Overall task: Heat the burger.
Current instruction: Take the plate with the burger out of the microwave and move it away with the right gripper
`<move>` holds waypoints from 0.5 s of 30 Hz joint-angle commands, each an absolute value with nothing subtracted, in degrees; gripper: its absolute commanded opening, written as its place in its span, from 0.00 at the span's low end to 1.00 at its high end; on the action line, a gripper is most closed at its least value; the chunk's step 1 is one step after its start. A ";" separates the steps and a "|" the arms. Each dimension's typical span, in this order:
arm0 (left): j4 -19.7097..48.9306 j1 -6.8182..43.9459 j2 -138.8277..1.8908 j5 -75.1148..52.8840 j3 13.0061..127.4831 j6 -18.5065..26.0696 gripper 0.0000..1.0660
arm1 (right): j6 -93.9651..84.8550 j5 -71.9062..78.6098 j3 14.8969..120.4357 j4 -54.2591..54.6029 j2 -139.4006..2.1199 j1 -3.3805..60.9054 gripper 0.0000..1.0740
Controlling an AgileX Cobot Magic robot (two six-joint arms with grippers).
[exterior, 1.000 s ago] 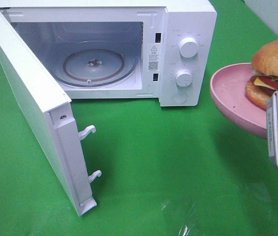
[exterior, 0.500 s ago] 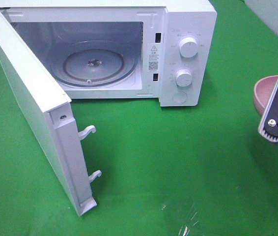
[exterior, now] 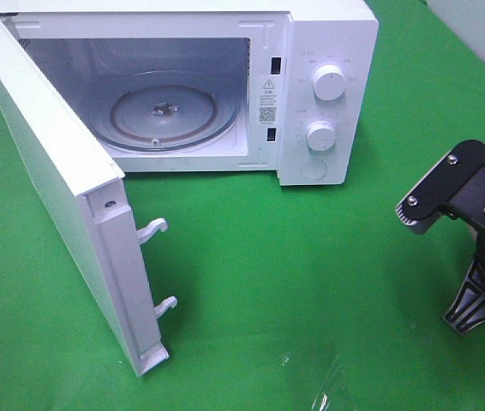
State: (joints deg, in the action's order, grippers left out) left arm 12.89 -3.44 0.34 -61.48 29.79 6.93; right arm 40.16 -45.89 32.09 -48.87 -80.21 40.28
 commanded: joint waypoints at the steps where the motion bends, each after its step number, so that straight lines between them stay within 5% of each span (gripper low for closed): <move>1: 13.29 -3.55 1.20 -61.13 29.56 6.93 0.91 | 52.83 -48.93 32.37 -55.52 -85.43 40.16 0.00; 15: 13.29 -3.55 1.20 -61.13 29.56 6.93 0.91 | 69.61 -41.77 32.49 -60.10 -100.04 35.70 0.00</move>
State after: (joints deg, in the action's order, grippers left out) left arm 12.89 -3.44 0.34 -61.48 29.79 6.93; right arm 67.44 -40.57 32.31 -56.04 -97.69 37.41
